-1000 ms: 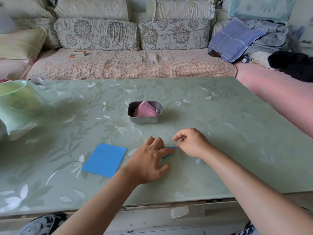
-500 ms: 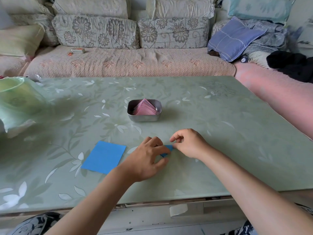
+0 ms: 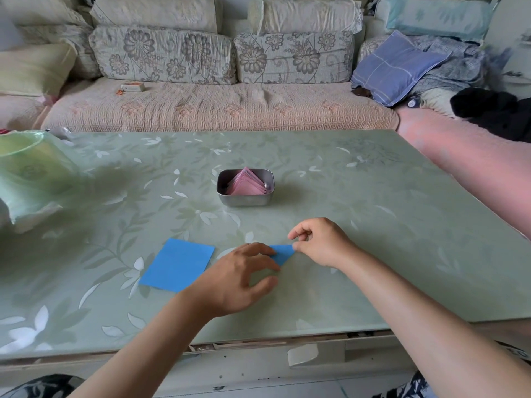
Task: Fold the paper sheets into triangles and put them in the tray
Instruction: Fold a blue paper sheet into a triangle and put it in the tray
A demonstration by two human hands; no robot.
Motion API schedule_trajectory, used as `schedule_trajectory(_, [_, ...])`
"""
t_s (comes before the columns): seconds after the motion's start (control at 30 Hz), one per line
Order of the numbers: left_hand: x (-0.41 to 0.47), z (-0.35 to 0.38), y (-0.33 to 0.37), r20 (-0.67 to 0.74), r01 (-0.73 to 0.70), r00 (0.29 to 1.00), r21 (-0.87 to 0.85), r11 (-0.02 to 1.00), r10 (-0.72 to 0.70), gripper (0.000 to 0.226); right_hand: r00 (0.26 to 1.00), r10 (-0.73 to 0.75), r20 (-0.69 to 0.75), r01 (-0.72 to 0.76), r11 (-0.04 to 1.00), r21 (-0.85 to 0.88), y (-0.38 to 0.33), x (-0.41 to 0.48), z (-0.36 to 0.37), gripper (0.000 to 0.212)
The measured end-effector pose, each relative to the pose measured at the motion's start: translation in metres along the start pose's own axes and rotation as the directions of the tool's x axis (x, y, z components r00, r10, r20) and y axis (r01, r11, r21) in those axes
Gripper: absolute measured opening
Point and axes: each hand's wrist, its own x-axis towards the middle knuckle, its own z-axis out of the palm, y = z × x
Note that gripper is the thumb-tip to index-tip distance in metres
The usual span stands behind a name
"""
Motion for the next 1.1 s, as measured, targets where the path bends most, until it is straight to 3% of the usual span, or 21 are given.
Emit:
schedule_trajectory(0.27, [0.016, 0.005, -0.004, -0.099, 0.028, 0.995, 0.034, 0.999, -0.025, 0.016, 0.999, -0.033, -0.010, 0.032, 0.999, -0.042, -0.001, -0.001, -0.002, 0.018])
schedule_trajectory(0.47, [0.037, 0.013, -0.009, -0.123, 0.104, 0.988, 0.046, 0.994, -0.097, 0.033, 0.981, -0.194, 0.023, 0.195, 0.970, -0.147, 0.002, -0.006, -0.001, 0.020])
schedule_trajectory(0.7, [0.045, 0.010, -0.011, -0.113, 0.148, 0.983, 0.053, 0.988, -0.142, 0.037, 0.977, -0.203, 0.063, 0.210, 0.966, -0.152, 0.002, -0.006, -0.005, 0.011])
schedule_trajectory(0.87, [0.046, 0.008, -0.010, -0.111, 0.072, 0.992, 0.085, 0.994, -0.062, 0.035, 0.990, -0.130, 0.060, 0.129, 0.991, 0.021, -0.001, 0.000, -0.008, 0.010])
schedule_trajectory(1.03, [0.043, 0.003, -0.011, -0.133, -0.011, 0.991, 0.121, 0.993, 0.028, 0.055, 0.992, -0.070, 0.101, 0.045, 0.973, 0.225, -0.008, 0.001, -0.009, 0.006])
schedule_trajectory(1.1, [0.044, -0.001, -0.010, -0.167, -0.036, 0.984, 0.145, 0.989, 0.061, 0.053, 0.994, -0.043, 0.103, 0.008, 0.950, 0.314, -0.012, 0.001, -0.010, 0.008])
